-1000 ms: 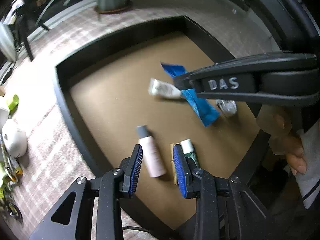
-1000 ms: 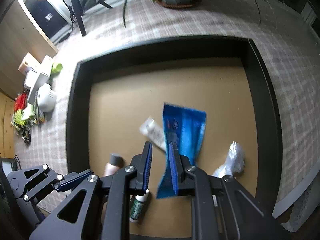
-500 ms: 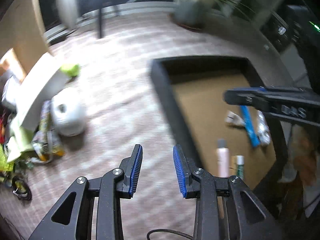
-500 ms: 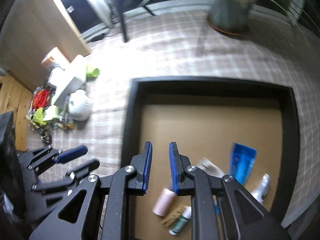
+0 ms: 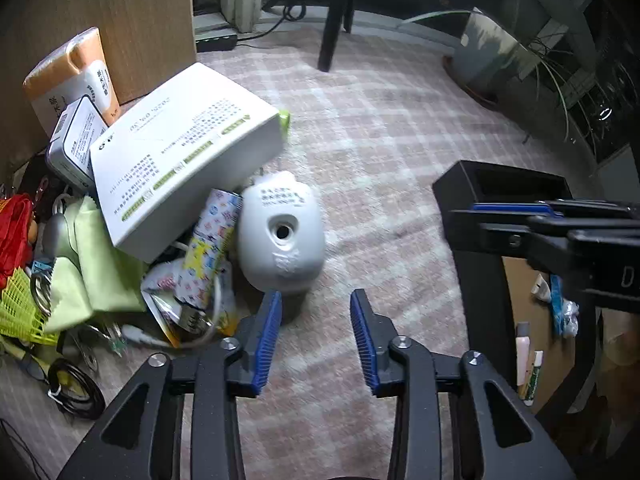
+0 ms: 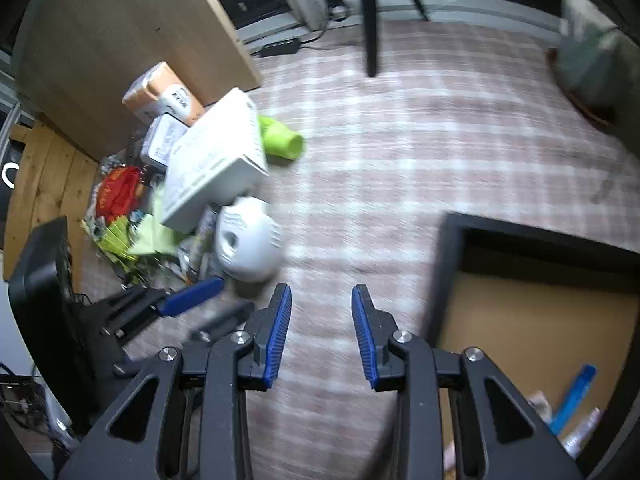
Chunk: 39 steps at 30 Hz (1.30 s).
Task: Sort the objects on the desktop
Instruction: 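Grasp the white plug-in diffuser with both grippers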
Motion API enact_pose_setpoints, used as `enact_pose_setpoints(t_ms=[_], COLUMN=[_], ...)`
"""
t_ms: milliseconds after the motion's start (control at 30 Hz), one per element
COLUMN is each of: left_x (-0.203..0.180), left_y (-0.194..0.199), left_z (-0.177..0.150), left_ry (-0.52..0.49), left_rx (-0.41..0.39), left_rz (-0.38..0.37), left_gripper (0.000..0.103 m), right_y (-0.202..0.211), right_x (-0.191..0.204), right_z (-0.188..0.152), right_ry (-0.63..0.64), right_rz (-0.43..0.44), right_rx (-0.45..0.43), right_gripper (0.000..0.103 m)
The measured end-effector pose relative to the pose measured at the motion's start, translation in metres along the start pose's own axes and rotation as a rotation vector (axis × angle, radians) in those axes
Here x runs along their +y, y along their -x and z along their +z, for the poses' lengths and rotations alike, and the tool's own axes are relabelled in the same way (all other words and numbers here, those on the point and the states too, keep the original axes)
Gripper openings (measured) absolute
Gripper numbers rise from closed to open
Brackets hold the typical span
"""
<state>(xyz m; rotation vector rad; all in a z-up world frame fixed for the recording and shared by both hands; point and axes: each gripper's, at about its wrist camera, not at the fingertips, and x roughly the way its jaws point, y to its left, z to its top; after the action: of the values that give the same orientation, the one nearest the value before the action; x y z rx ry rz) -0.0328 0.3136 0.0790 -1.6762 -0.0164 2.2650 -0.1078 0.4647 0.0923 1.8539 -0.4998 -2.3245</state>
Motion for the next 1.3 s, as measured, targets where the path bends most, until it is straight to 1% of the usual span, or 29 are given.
enact_pose_setpoints(t_ms=[100, 267, 500, 633, 700, 733, 767, 867, 1000, 1100, 1233, 1300], left_x=[0.004, 0.004, 0.014, 0.016, 0.015, 0.015, 0.016, 0.021, 0.026, 0.027, 0.023, 0.02], left_y=[0.0, -0.002, -0.009, -0.014, -0.017, -0.019, -0.021, -0.025, -0.029, -0.03, -0.029, -0.028], left_z=[0.003, 0.006, 0.012, 0.016, 0.018, 0.02, 0.022, 0.027, 0.027, 0.025, 0.021, 0.019], left_ry=[0.001, 0.003, 0.027, 0.026, 0.019, 0.017, 0.026, 0.049, 0.077, 0.083, 0.077, 0.095], left_rx=[-0.009, -0.026, -0.031, -0.039, -0.044, -0.046, -0.05, -0.059, -0.061, -0.067, -0.055, -0.044], left_rz=[-0.011, -0.028, -0.028, -0.022, -0.012, -0.01, -0.017, -0.044, -0.075, -0.081, -0.097, -0.119], left_gripper=[0.038, 0.044, 0.047, 0.053, 0.054, 0.054, 0.054, 0.054, 0.054, 0.054, 0.054, 0.054], right_y=[-0.013, -0.03, -0.044, -0.056, -0.06, -0.062, -0.064, -0.072, -0.078, -0.079, -0.075, -0.068], right_x=[0.008, 0.014, 0.019, 0.021, 0.021, 0.021, 0.021, 0.018, 0.015, 0.013, 0.009, 0.008], right_z=[0.01, 0.023, 0.037, 0.044, 0.046, 0.047, 0.049, 0.052, 0.054, 0.051, 0.044, 0.04], right_ry=[-0.014, -0.034, -0.047, -0.053, -0.054, -0.057, -0.06, -0.08, -0.105, -0.114, -0.138, -0.135], right_rz=[0.025, 0.079, 0.103, 0.119, 0.125, 0.131, 0.14, 0.178, 0.204, 0.204, 0.19, 0.176], right_rx=[0.02, 0.054, 0.065, 0.085, 0.091, 0.091, 0.093, 0.109, 0.114, 0.111, 0.109, 0.095], right_gripper=[0.031, 0.031, 0.031, 0.033, 0.036, 0.039, 0.042, 0.044, 0.049, 0.05, 0.049, 0.049])
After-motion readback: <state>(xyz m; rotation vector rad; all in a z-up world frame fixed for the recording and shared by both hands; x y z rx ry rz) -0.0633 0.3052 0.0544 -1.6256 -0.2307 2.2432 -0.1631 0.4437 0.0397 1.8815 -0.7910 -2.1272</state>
